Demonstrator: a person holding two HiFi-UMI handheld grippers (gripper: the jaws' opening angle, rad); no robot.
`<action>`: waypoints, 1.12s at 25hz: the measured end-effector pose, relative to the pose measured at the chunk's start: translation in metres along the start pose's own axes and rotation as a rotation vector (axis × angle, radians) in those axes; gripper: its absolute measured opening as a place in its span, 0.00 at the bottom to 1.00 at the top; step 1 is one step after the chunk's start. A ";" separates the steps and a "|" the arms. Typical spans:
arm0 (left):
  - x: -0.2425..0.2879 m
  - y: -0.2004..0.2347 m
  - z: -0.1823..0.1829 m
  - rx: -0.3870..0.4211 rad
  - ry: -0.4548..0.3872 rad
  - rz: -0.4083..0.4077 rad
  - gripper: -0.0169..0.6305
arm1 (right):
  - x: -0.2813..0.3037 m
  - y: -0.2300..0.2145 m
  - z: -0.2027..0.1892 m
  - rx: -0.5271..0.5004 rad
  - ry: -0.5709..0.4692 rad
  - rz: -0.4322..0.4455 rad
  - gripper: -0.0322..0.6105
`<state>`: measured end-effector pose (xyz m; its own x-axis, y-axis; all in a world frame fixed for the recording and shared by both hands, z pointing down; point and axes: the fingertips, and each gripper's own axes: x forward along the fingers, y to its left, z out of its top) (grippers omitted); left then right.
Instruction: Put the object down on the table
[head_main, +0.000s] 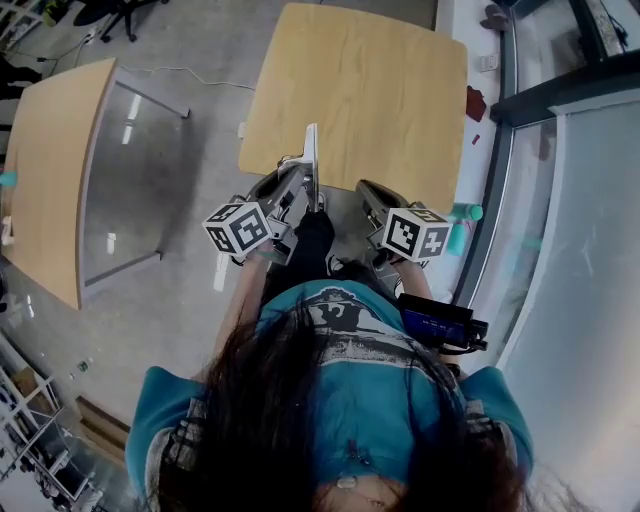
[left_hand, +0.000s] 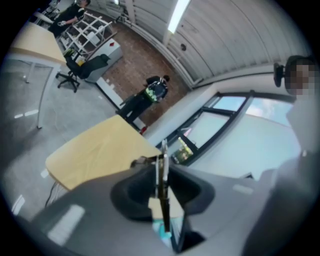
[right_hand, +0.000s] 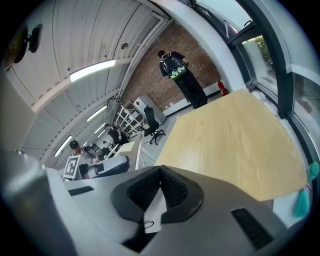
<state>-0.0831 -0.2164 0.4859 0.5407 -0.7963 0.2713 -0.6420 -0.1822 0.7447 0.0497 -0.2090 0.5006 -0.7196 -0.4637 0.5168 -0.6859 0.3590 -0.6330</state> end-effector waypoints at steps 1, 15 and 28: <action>0.010 0.005 0.009 0.002 0.008 -0.007 0.16 | 0.008 -0.002 0.009 0.006 -0.002 -0.007 0.06; 0.166 0.113 0.093 -0.038 0.123 -0.013 0.16 | 0.053 -0.050 0.081 0.103 -0.052 -0.149 0.06; 0.243 0.208 0.078 -0.305 0.133 0.187 0.16 | 0.033 -0.085 0.087 0.193 -0.103 -0.260 0.06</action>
<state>-0.1279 -0.4932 0.6591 0.5078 -0.7141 0.4818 -0.5560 0.1555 0.8165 0.0935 -0.3255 0.5217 -0.5015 -0.6029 0.6204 -0.8048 0.0621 -0.5903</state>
